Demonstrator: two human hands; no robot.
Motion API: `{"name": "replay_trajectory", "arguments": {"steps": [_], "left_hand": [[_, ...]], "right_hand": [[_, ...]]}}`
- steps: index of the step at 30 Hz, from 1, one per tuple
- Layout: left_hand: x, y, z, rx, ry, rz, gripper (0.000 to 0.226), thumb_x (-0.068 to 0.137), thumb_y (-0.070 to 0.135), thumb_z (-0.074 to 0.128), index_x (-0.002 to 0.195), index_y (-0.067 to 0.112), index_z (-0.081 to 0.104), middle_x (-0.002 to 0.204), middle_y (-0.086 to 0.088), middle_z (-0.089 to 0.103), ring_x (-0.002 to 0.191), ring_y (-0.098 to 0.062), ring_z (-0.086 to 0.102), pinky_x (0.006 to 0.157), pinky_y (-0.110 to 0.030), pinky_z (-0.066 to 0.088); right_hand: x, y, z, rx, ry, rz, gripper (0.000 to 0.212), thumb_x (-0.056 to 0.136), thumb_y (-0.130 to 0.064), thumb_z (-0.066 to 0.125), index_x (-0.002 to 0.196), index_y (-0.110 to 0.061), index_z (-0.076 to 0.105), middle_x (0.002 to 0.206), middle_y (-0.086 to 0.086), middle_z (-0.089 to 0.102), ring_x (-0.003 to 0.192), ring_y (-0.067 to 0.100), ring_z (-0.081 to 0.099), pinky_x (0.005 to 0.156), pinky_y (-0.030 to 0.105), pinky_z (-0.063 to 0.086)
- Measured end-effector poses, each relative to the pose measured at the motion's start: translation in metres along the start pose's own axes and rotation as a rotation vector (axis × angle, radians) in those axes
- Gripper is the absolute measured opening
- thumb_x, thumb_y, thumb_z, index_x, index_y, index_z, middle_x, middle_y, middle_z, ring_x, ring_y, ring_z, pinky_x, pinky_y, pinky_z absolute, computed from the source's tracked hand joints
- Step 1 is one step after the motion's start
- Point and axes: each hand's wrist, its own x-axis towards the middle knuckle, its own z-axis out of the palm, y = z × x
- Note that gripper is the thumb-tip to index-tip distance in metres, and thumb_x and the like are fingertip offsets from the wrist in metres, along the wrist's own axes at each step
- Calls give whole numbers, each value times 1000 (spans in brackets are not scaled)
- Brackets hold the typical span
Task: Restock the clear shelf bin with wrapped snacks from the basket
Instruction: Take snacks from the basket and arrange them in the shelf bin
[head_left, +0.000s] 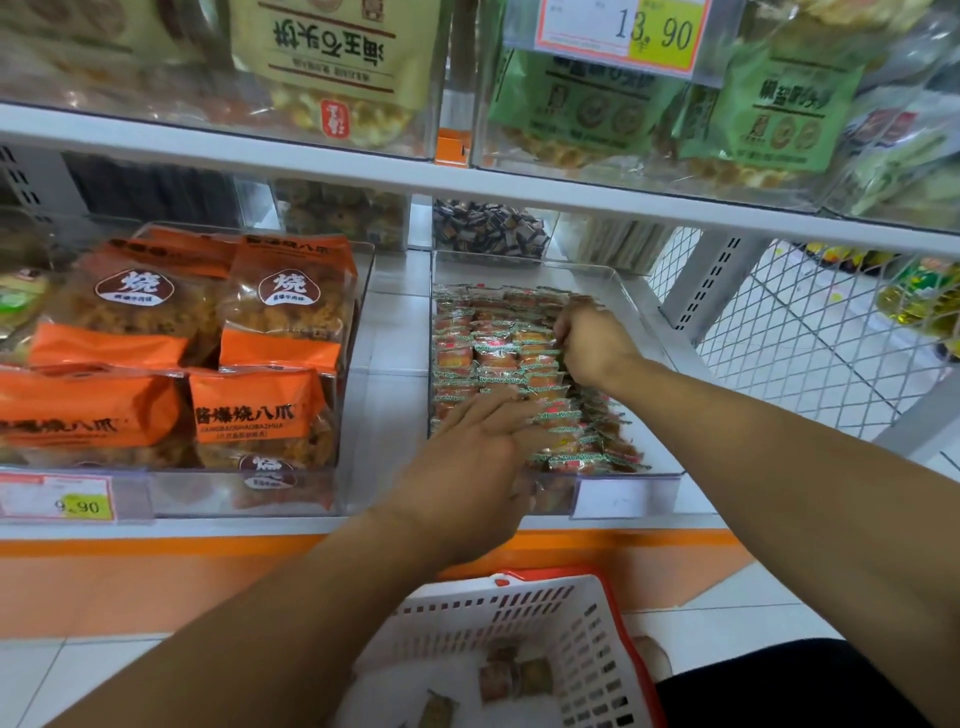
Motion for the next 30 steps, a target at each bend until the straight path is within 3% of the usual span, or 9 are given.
{"name": "replay_trajectory", "arguments": {"steps": [2, 5, 8, 12, 16, 19, 22, 24, 30], "left_hand": [[-2, 3, -9, -14, 81, -8, 50, 86, 19, 68, 135, 27, 60, 142, 4, 53, 139, -18, 35, 121, -40, 27], [-8, 9, -20, -49, 153, -7, 25, 80, 8, 69, 101, 22, 71, 102, 1, 67, 103, -20, 56, 92, -38, 49], [-23, 13, -22, -105, 70, -62, 12, 82, 12, 68, 84, 24, 64, 82, 7, 59, 75, -15, 54, 66, -31, 49], [-62, 7, -3, 1, -381, -213, 26, 84, 39, 75, 103, 28, 62, 99, 3, 66, 85, -15, 56, 69, -28, 42], [-109, -4, 29, 146, -903, -329, 59, 88, 51, 69, 137, 24, 52, 110, 6, 64, 84, -9, 49, 65, -20, 35], [-136, -13, 62, 25, -987, -459, 69, 90, 48, 69, 148, 23, 42, 138, 0, 56, 117, -20, 56, 84, -21, 41], [-166, -24, 93, -111, -1002, -567, 69, 90, 41, 71, 149, 22, 39, 143, -4, 52, 123, -23, 54, 98, -32, 47], [-190, -35, 111, -93, -1091, -604, 72, 90, 38, 72, 150, 19, 36, 151, -7, 43, 131, -26, 47, 104, -34, 43], [-236, -61, 155, -90, -1237, -760, 88, 89, 39, 73, 157, 16, 23, 162, -9, 27, 145, -27, 34, 113, -34, 34]], "right_hand": [[-9, -1, -11, 76, 21, -8, 28, 84, 11, 53, 90, -13, 65, 99, 10, 69, 86, 23, 61, 70, 26, 41], [-33, -10, -37, 185, 180, -122, 27, 81, 7, 54, 88, -17, 65, 87, -3, 67, 83, 16, 63, 70, 26, 45], [-75, -36, -49, 427, 338, -285, 21, 82, -6, 57, 82, -26, 63, 72, -19, 62, 65, -2, 58, 67, 15, 47], [-150, -62, -13, 600, 283, -554, 19, 75, -7, 56, 79, -25, 62, 80, -12, 64, 73, 1, 58, 65, 12, 41], [-219, -44, 85, 525, -42, -435, 16, 82, -15, 59, 85, -31, 59, 89, -17, 59, 81, 1, 56, 70, 16, 46], [-257, -6, 173, 203, -553, -212, 21, 90, -21, 65, 109, -26, 61, 117, -3, 62, 107, 17, 59, 89, 32, 51], [-302, 38, 235, 38, -1130, -23, 48, 90, -25, 72, 133, -16, 53, 140, 8, 49, 122, 26, 54, 94, 32, 45], [-333, 63, 257, -64, -1234, 48, 65, 87, -30, 73, 141, -13, 43, 146, 13, 41, 125, 32, 51, 96, 37, 46], [-360, 85, 290, -202, -1194, 107, 80, 85, -45, 66, 147, -15, 26, 144, 16, 33, 129, 41, 42, 105, 51, 41]]}}
